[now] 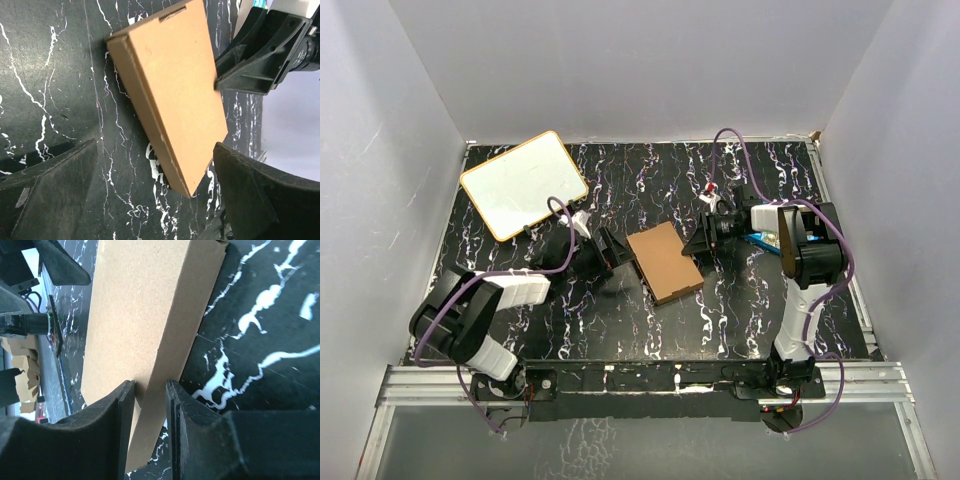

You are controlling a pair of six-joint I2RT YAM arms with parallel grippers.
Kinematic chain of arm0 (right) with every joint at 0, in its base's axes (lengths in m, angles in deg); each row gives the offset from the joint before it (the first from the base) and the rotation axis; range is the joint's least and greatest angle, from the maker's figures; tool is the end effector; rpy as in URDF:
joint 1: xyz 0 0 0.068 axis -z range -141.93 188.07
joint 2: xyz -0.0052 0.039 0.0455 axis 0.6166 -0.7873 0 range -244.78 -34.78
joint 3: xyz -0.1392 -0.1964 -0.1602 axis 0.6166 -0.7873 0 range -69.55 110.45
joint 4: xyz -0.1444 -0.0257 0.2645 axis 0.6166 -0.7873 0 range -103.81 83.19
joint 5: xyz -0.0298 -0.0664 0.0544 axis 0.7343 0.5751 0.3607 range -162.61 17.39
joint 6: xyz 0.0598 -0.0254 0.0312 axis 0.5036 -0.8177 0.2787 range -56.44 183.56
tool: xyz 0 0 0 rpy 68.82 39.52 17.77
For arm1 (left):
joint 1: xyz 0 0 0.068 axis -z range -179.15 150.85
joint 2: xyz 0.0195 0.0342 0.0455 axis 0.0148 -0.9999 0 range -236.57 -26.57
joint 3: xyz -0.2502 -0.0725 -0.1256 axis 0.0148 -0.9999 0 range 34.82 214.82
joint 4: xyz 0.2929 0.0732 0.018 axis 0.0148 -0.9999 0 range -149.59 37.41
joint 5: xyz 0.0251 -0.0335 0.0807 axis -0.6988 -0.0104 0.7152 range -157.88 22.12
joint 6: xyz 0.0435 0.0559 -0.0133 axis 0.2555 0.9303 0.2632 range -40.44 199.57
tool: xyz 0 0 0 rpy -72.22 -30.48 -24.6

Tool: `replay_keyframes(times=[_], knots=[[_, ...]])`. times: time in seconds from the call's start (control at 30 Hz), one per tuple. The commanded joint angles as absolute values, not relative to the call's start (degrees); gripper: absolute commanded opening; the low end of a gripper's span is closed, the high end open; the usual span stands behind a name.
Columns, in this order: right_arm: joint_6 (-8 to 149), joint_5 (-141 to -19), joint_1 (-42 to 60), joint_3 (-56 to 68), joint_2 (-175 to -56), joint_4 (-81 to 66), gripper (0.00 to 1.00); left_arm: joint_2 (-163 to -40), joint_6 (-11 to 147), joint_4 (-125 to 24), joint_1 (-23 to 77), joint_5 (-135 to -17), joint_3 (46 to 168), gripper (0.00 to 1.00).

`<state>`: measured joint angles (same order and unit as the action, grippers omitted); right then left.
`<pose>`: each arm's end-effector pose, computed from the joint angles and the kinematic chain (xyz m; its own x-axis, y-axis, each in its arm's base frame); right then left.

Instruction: Fold the paper box

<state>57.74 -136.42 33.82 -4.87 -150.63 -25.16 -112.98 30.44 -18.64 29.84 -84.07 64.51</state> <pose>0.3999 0.0833 0.0853 -0.8943 -0.1113 -0.4334 -0.4387 0.4078 0.8007 0.2823 -0.1753 0.1349 -0.7435 -0.4182 -0.5218 0.1957 0.6101 -0.7678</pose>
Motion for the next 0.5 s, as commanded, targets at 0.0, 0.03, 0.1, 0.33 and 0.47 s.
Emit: replay_keyframes(times=[0.0,0.03,0.1,0.33,0.47], knots=[[57.7,-138.8,32.6,-5.5,-150.8,-22.1,0.34,-115.2,23.1,-10.9,30.7,-85.1,63.3,0.96],[57.9,-138.8,32.6,-5.7,-150.9,-21.9,0.34,-116.0,22.0,-10.1,31.0,-84.9,63.1,0.96],[58.5,-138.9,32.6,-5.9,-151.2,-21.5,0.33,-117.9,19.8,-8.4,31.7,-84.2,63.0,0.95],[59.5,-132.2,33.1,-6.2,-151.1,-21.4,0.31,-121.6,15.8,-7.4,34.1,-81.0,62.9,0.92],[60.9,-131.0,35.2,-6.5,-151.3,-21.0,0.29,-122.0,14.5,-4.3,34.4,-80.3,61.9,0.93]])
